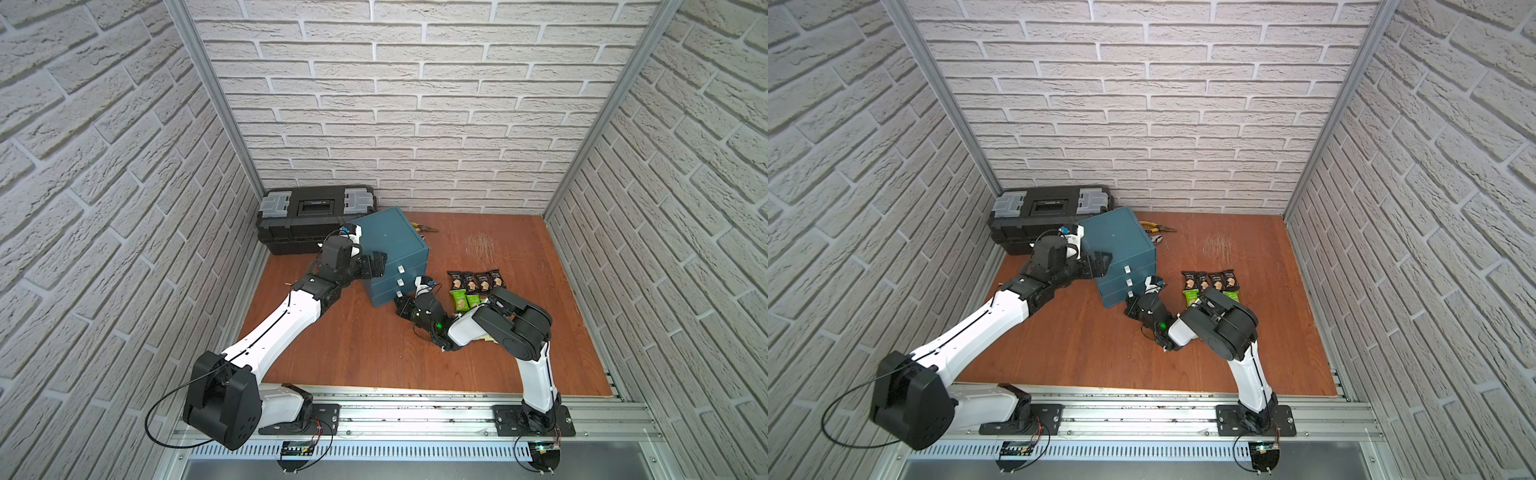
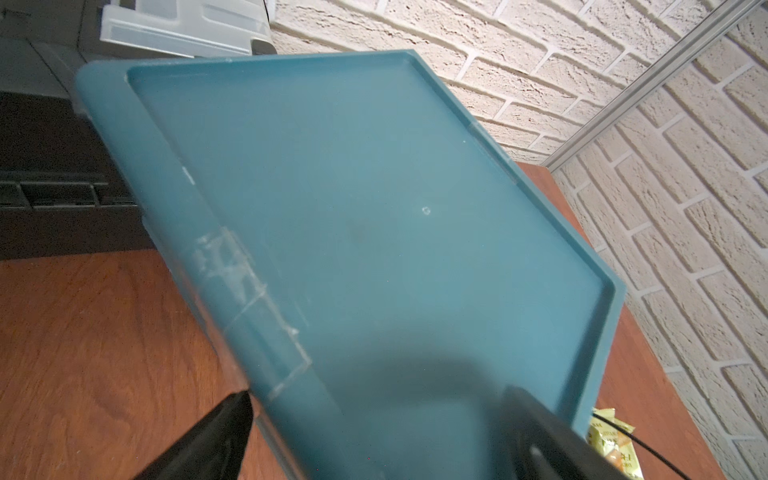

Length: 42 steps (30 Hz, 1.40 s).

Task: Take the cookies out of the drawer
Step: Close the drawer of the storage box, then reset both arms

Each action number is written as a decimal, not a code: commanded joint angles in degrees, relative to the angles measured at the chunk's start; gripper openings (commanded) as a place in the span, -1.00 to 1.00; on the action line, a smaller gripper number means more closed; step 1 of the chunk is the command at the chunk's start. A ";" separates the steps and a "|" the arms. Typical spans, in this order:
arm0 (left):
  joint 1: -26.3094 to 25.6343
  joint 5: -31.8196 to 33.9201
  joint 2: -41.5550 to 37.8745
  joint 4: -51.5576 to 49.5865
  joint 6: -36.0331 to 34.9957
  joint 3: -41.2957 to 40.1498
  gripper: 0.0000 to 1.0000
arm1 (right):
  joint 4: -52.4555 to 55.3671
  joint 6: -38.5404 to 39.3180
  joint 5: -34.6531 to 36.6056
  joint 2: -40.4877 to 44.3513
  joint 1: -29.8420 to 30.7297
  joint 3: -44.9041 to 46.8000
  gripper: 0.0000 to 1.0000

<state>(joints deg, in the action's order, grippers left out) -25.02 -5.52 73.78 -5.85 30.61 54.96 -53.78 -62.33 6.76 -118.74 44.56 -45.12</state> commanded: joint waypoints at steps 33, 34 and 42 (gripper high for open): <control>4.43 44.13 -21.83 30.93 -32.46 -35.72 0.97 | 32.84 69.57 36.44 65.82 -13.57 24.82 0.99; 6.18 43.23 -20.71 33.62 -32.31 -37.22 0.97 | 29.18 70.65 34.57 65.35 -16.27 26.27 0.99; 14.30 35.67 -3.10 58.22 -35.95 -43.06 0.97 | 1.87 69.09 21.91 45.21 -31.70 29.62 0.98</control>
<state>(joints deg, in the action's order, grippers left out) -12.12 34.02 66.17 35.99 -2.52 12.86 -36.16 4.12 35.46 -67.77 14.22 -14.98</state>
